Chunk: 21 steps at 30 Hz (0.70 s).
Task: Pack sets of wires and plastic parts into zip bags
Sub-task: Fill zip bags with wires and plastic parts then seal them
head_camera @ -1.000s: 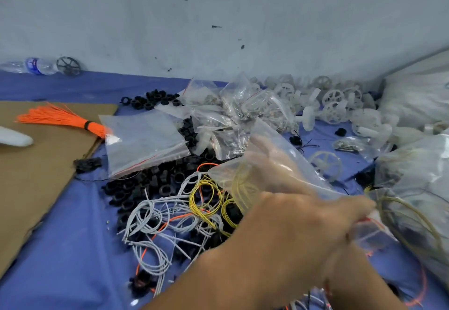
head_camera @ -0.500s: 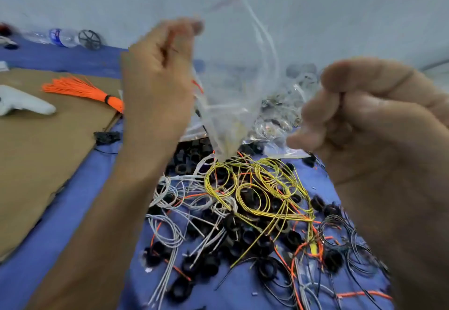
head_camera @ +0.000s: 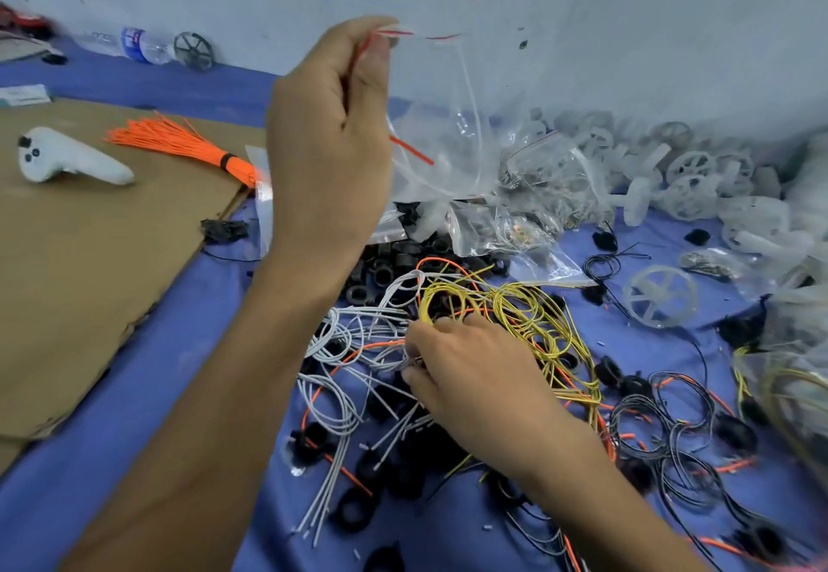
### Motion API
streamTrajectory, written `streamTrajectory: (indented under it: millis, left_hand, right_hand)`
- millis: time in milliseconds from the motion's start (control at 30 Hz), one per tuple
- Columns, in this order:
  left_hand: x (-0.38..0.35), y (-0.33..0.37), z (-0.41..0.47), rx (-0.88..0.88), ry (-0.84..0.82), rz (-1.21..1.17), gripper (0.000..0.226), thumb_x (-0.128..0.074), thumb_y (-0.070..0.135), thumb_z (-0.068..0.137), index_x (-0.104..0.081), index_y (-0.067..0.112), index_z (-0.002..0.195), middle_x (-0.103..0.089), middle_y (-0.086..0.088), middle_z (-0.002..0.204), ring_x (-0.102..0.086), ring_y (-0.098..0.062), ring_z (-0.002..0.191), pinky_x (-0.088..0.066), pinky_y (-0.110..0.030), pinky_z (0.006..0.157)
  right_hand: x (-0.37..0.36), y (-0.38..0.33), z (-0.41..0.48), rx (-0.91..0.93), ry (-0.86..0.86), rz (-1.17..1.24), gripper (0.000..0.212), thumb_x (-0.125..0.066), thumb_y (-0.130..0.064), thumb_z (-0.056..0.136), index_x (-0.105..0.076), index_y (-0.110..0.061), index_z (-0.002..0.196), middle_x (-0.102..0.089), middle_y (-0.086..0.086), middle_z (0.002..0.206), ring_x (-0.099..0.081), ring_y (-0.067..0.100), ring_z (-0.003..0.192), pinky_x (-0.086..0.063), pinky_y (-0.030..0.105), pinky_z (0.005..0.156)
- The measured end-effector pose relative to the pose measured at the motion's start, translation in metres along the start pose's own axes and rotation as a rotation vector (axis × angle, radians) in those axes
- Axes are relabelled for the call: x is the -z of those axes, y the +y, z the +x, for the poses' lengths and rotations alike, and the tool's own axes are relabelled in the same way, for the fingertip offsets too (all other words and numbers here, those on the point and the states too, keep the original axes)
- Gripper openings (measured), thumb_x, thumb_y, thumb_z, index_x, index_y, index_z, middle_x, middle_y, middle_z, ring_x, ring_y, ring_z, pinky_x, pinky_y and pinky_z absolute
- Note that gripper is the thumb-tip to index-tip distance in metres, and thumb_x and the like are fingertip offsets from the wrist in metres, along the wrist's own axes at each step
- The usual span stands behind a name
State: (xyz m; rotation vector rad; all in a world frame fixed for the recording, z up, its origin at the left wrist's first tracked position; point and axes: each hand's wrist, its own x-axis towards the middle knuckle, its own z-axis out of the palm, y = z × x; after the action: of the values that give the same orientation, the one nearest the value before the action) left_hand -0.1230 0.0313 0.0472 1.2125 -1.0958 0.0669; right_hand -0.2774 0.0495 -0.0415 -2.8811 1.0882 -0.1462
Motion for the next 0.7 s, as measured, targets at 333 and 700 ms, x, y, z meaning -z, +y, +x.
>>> streamTrajectory:
  millis: [333,700]
  left_hand:
    - [-0.010,-0.001,-0.008,-0.015,-0.080,0.021,0.021,-0.046,0.026,0.103,-0.065,0.025,0.111,-0.072,0.001,0.090,-0.060,-0.015,0.078,-0.047,-0.030,0.072]
    - [-0.015,-0.006,-0.011,0.002,-0.147,0.010,0.022,-0.047,0.034,0.102,-0.068,0.031,0.109,-0.072,-0.004,0.093,-0.063,-0.019,0.085,-0.049,-0.037,0.077]
  right_hand:
    - [0.007,0.023,-0.002,-0.040,-0.096,0.028,0.028,-0.047,-0.007,0.090,-0.046,-0.020,0.114,-0.053,0.002,0.104,-0.057,0.033,0.090,-0.048,0.042,0.074]
    - [0.093,0.069,-0.023,-0.099,0.064,0.946,0.027,-0.047,-0.003,0.083,-0.071,-0.014,0.089,-0.073,0.001,0.084,-0.054,0.000,0.054,-0.042,0.016,0.050]
